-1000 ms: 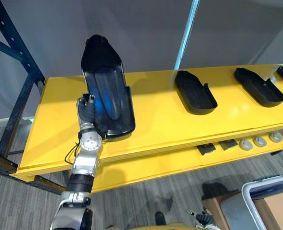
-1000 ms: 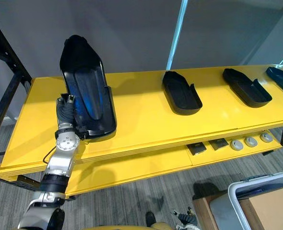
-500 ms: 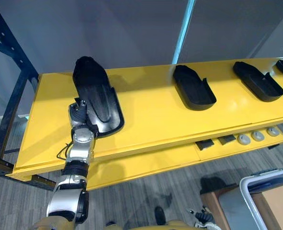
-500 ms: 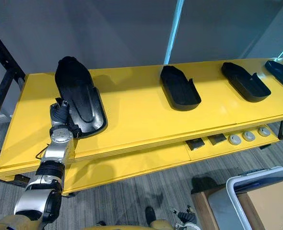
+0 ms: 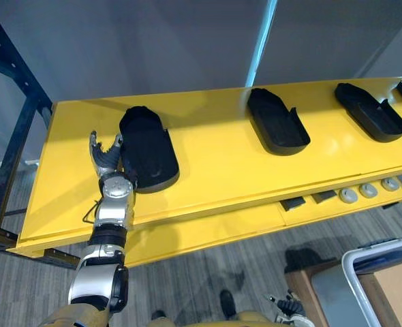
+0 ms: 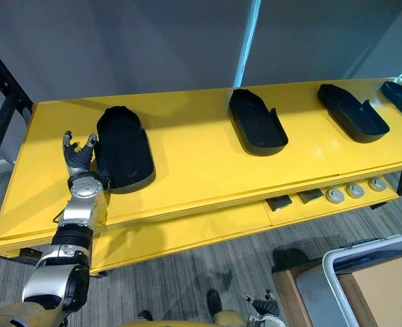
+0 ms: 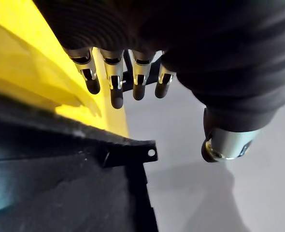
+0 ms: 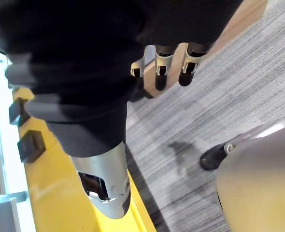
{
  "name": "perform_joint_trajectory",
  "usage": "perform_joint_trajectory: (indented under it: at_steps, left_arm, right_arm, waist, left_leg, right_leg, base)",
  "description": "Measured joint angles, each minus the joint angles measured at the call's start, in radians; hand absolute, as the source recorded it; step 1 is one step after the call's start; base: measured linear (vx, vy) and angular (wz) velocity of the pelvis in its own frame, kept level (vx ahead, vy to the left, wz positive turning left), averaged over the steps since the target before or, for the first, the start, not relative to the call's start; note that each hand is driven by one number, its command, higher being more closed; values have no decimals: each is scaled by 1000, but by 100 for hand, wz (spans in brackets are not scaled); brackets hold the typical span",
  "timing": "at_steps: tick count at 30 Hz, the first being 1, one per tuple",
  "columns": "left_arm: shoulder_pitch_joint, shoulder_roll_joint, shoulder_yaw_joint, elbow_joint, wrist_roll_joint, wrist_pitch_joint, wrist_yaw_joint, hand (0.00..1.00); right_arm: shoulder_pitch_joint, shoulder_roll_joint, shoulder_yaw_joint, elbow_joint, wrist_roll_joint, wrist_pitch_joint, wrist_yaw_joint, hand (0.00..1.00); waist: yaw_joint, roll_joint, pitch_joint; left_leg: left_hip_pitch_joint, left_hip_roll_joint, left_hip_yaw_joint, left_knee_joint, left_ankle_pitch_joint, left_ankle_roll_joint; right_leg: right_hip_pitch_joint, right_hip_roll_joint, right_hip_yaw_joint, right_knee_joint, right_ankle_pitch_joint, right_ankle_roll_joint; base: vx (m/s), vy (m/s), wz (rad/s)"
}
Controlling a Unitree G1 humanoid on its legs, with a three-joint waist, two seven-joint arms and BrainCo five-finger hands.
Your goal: Walk over and take plastic housings, then place them on the shelf
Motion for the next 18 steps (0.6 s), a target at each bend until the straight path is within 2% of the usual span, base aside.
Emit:
perform_joint_trajectory:
  at_steps: [4, 6, 9, 13, 14, 18]
  left_arm:
    - [44, -36, -29, -258, 11, -21, 39, 0]
    - [91, -52, -71, -379, 41, -32, 49, 0]
    - [243, -122, -158, -589, 129, -67, 50, 0]
    - [380, -158, -221, -696, 199, -88, 19, 0]
    - [429, -160, -247, -727, 218, -98, 3, 100]
    - [580, -159, -309, -793, 282, -142, -55, 100]
  right_arm:
    - [0, 0, 3, -16, 0, 1, 0, 0]
    - [0, 0, 3, -16, 0, 1, 0, 0]
    - [1, -1, 5, -25, -1, 0, -2, 0]
    - [5, -1, 10, -28, -8, 0, -3, 0]
    - [7, -2, 10, -28, -12, -1, -3, 0]
    - [10, -3, 21, -27, -22, -10, -3, 0]
  waist:
    - [1, 1, 11]
    - [2, 1, 11]
    - [10, 3, 12]
    - [23, 6, 14]
    - [28, 9, 16]
    - [38, 12, 15]
  left_leg:
    - [-10, 4, -5, 19, -7, 8]
    - [-18, 7, -11, 30, -12, 9]
    - [-29, 14, -18, 57, -28, 8]
    - [-34, 19, -25, 82, -40, 11]
    - [-34, 24, -26, 91, -49, 11]
    - [-35, 25, -37, 101, -64, 14]
  right_leg:
    - [1, 0, -2, 0, 0, 0]
    - [1, 1, -5, 0, 0, 0]
    - [6, 3, -8, 2, -2, 2]
    - [12, 5, -11, 7, -4, 4]
    - [21, 7, -10, 7, -6, 4]
    - [27, 7, -20, 26, -27, 8]
  base:
    - [-4, -3, 2]
    - [-2, -7, 5]
    - [-8, -2, 3]
    - [-23, 0, 2]
    - [-59, 4, 2]
    - [-35, 1, 9]
